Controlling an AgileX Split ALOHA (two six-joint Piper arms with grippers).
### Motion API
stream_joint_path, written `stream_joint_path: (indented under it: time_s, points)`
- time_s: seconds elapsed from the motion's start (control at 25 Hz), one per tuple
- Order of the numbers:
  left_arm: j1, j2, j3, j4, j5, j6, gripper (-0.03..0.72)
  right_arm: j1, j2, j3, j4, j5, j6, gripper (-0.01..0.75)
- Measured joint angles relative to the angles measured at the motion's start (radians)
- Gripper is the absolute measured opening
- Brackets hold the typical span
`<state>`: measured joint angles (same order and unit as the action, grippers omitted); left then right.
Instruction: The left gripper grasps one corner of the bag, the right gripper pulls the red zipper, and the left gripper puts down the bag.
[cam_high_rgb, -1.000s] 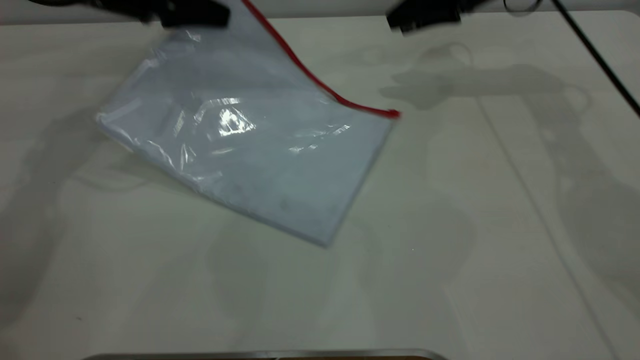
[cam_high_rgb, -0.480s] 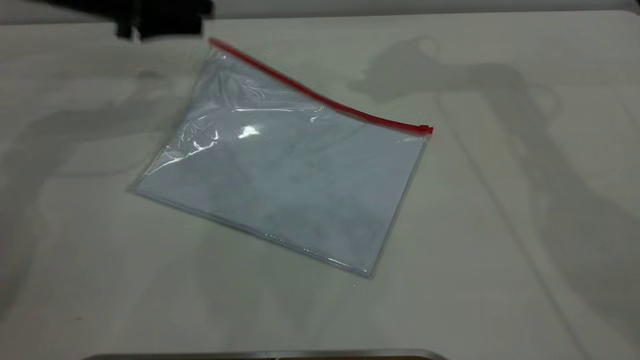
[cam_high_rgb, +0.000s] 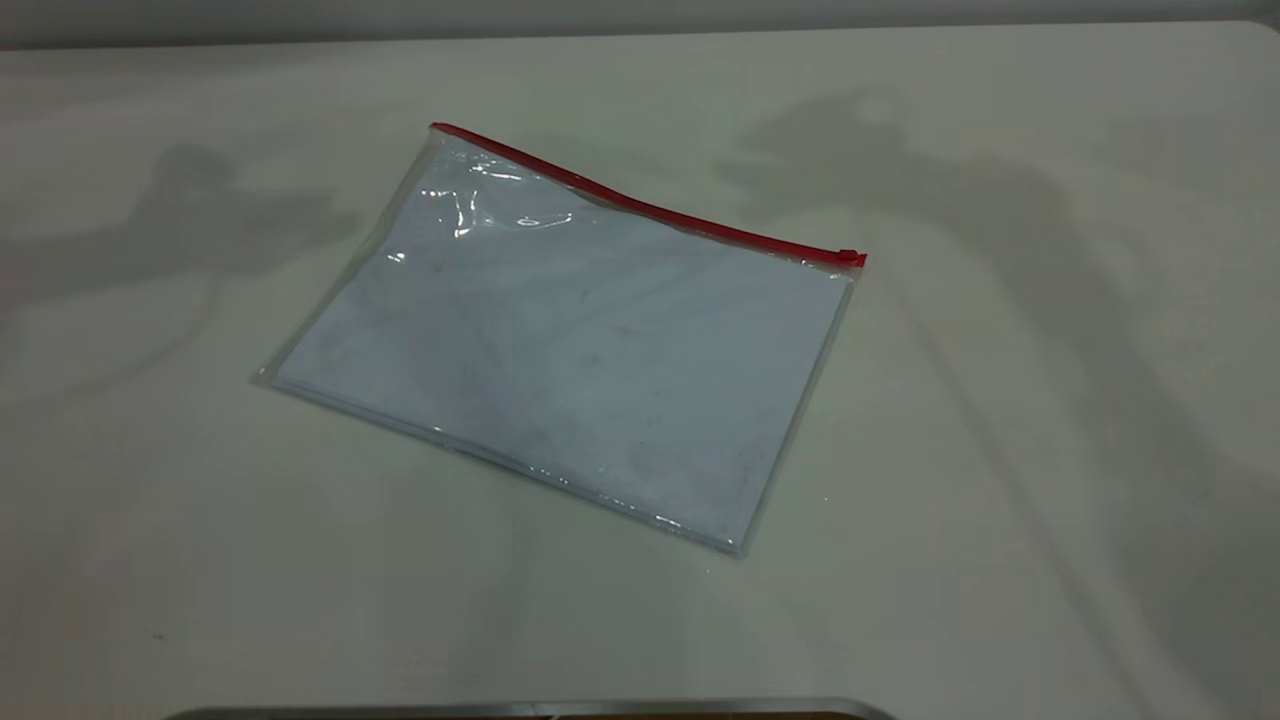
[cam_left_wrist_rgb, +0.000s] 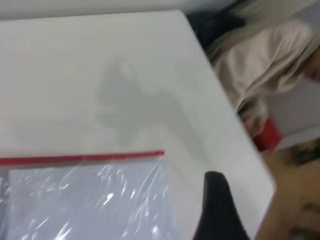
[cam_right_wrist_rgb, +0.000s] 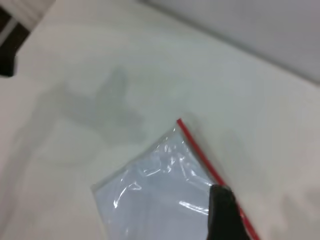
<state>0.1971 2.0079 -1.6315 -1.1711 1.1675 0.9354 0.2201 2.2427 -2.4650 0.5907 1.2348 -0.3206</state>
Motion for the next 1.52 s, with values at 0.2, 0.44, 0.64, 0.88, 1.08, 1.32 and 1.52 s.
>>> stream_joint_path:
  time_s: [0.2, 0.44, 0.64, 0.88, 1.08, 1.32, 1.52]
  points:
    - [-0.003, -0.226, 0.000, 0.231, 0.000, -0.126, 0.549, 0.001, -0.191, 0.186, -0.102, 0.000, 0.038, 0.493]
    - [-0.003, -0.454, 0.004, 0.492, 0.000, -0.356, 0.549, 0.001, -0.515, 0.610, -0.181, 0.000, 0.024, 0.493]
    - [-0.003, -0.619, 0.133, 0.594, 0.000, -0.444, 0.549, 0.001, -0.789, 0.955, -0.273, 0.000, 0.014, 0.493]
    - [-0.003, -0.852, 0.465, 0.700, 0.000, -0.483, 0.548, 0.001, -1.098, 1.360, -0.402, 0.000, 0.112, 0.493]
    - [-0.003, -1.030, 0.743, 0.839, 0.000, -0.549, 0.548, 0.001, -1.303, 1.629, -0.473, 0.000, 0.245, 0.493]
    - [-0.003, -1.242, 0.963, 0.962, 0.000, -0.660, 0.548, 0.001, -1.506, 1.879, -0.530, -0.035, 0.275, 0.493]
    - [-0.003, -1.441, 1.101, 0.993, 0.000, -0.665, 0.548, 0.001, -1.623, 1.983, -0.544, -0.124, 0.275, 0.493]
